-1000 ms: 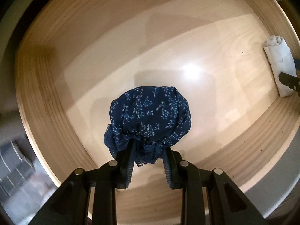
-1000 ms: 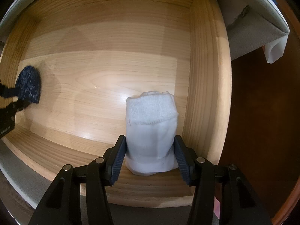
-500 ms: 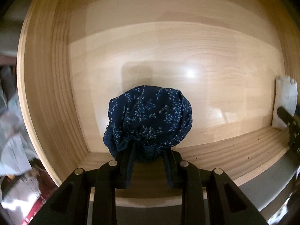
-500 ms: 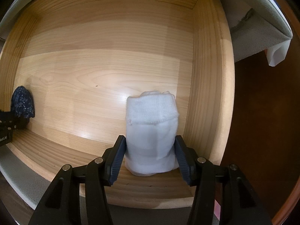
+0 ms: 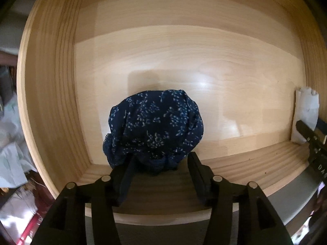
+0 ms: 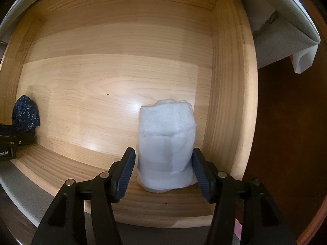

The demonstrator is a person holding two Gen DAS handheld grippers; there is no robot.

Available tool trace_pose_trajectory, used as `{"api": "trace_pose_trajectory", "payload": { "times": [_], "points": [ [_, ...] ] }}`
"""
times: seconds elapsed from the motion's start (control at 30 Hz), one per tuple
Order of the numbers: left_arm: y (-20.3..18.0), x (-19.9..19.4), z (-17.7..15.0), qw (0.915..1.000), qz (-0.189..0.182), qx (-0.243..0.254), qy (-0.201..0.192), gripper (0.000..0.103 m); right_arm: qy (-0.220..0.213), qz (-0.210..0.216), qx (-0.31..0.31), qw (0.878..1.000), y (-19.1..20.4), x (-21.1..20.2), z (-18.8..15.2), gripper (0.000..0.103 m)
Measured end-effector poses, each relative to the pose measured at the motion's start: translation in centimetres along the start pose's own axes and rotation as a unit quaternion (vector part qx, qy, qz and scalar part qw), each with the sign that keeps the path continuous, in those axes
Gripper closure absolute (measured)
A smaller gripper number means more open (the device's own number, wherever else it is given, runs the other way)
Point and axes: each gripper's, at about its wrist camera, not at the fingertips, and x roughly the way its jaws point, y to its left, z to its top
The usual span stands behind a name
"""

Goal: Take underwear out of drawer
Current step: 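Lift the navy underwear with the left gripper while the right gripper holds the white sock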

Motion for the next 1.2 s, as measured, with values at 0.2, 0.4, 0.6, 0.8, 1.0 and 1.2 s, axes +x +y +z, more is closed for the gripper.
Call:
{"api": "trace_pose_trajectory", "payload": {
  "times": [0.2, 0.4, 0.6, 0.8, 1.0, 1.2],
  "points": [
    [0.1, -2.4, -1.5, 0.9989, -0.011, 0.015, -0.042, 0.048, 0.000, 0.002, -0.003, 1.000, 0.2, -0.1, 0.0, 0.046],
    [2.9, -5.0, -0.5, 0.9985, -0.010, 0.004, -0.054, 0.048, 0.003, 0.001, -0.007, 1.000, 0.3, 0.0, 0.2, 0.044],
    [0.0, -0.8, -0.6, 0.9992, -0.015, -0.001, -0.037, 0.047, 0.002, 0.001, -0.006, 1.000, 0.3, 0.0, 0.3, 0.044],
    [-0.8, 0.0, 0.0, 0.9994, -0.014, -0.007, -0.032, 0.030, 0.004, 0.000, -0.009, 1.000, 0.3, 0.0, 0.4, 0.043],
    [-0.7, 0.7, 0.6, 0.9994, -0.015, -0.027, -0.017, 0.030, 0.002, 0.002, -0.007, 1.000, 0.0, 0.0, 0.4, 0.042],
    [-0.2, 1.2, 0.3, 0.9987, -0.018, -0.046, -0.012, 0.032, 0.002, 0.001, -0.008, 1.000, 0.0, 0.0, 0.5, 0.042]
  ]
}}
